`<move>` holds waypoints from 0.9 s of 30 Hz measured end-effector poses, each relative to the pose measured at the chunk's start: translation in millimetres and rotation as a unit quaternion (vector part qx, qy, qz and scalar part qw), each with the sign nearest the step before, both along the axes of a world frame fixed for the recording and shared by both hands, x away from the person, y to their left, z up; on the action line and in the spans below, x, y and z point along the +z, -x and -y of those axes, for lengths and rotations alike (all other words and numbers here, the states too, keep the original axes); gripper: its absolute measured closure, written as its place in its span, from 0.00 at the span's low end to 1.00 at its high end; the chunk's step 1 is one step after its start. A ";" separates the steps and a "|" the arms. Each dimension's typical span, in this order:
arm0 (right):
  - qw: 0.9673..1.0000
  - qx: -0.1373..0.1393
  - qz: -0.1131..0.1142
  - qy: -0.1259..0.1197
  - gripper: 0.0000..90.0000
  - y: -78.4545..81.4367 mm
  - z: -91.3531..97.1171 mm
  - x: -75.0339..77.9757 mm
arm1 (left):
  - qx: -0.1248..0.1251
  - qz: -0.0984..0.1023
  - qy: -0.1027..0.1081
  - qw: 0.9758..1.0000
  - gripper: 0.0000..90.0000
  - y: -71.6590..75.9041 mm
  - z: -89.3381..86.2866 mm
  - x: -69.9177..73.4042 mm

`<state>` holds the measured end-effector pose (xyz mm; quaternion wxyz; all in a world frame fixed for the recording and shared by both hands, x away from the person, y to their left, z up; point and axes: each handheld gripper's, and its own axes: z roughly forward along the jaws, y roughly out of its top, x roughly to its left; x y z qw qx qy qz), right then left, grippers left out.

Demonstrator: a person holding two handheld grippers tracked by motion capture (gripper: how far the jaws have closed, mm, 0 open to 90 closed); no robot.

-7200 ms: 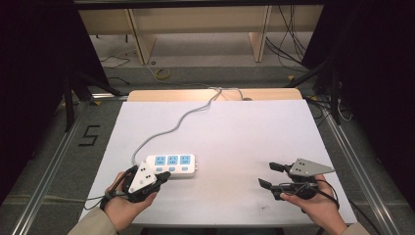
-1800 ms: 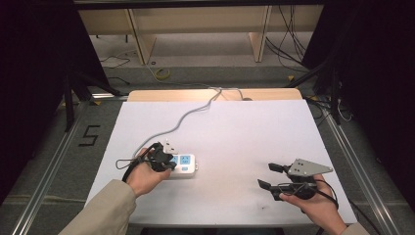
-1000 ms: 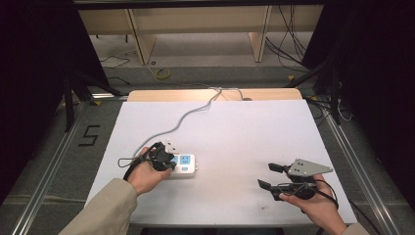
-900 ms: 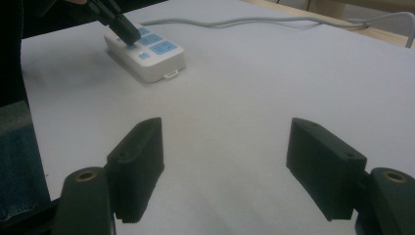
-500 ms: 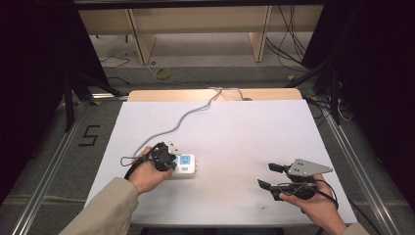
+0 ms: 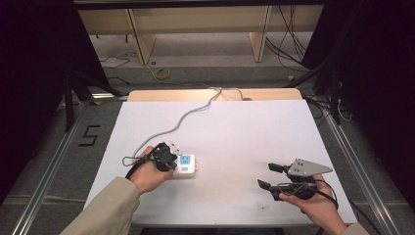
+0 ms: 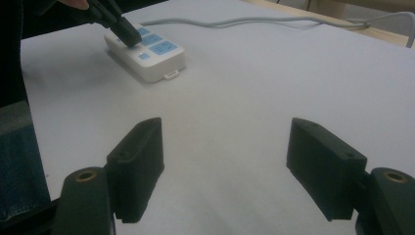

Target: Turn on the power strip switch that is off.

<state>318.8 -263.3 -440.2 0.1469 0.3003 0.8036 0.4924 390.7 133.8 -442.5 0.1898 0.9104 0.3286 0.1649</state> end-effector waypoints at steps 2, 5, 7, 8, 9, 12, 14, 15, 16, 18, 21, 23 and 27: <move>1.000 0.000 0.000 0.000 0.34 0.0 0.0 -0.1 | -0.001 -0.001 -0.004 1.000 1.00 -0.1 1.2 0.2; 1.000 0.000 0.001 0.000 0.34 0.0 -0.2 -0.2 | -0.010 0.001 -0.019 1.000 1.00 0.2 2.8 0.6; 1.000 0.000 0.001 0.000 0.34 0.0 -0.2 -0.2 | -0.010 0.002 -0.023 1.000 1.00 0.5 4.1 0.6; 1.000 0.000 0.001 0.000 0.34 0.1 -0.2 -0.2 | -0.011 0.002 -0.025 1.000 1.00 0.3 4.3 0.6; 1.000 0.000 0.001 0.000 0.34 0.0 -0.2 -0.3 | -0.010 0.003 -0.026 1.000 1.00 0.5 5.0 0.3; 1.000 0.000 0.001 -0.001 0.34 -0.1 -0.3 -0.3 | -0.016 0.006 -0.038 0.999 1.00 1.3 7.3 0.3; 1.000 -0.001 0.001 0.000 0.34 0.1 -0.4 -0.2 | -0.018 0.008 -0.042 0.999 1.00 1.3 7.9 0.1; 1.000 -0.001 0.001 0.000 0.33 0.2 -0.4 -0.1 | -0.020 0.006 -0.043 0.999 1.00 1.5 8.1 -0.6; 1.000 -0.001 0.001 0.000 0.33 0.2 -0.3 -0.1 | -0.020 0.008 -0.046 0.999 1.00 1.8 8.6 -0.4; 1.000 -0.001 0.001 -0.001 0.33 0.2 -0.3 -0.2 | -0.021 0.014 -0.049 0.998 1.00 2.8 9.7 -1.1; 1.000 -0.001 0.001 0.000 0.33 0.2 -0.5 -0.1 | -0.021 0.013 -0.048 0.999 1.00 2.5 9.3 -1.0; 1.000 -0.001 0.001 0.000 0.33 0.3 -0.5 0.0 | -0.022 0.011 -0.047 0.999 1.00 2.1 8.7 -0.8; 1.000 -0.001 0.000 -0.001 0.33 0.0 -0.3 -0.2 | -0.021 0.013 -0.048 0.999 1.00 2.5 9.2 -1.0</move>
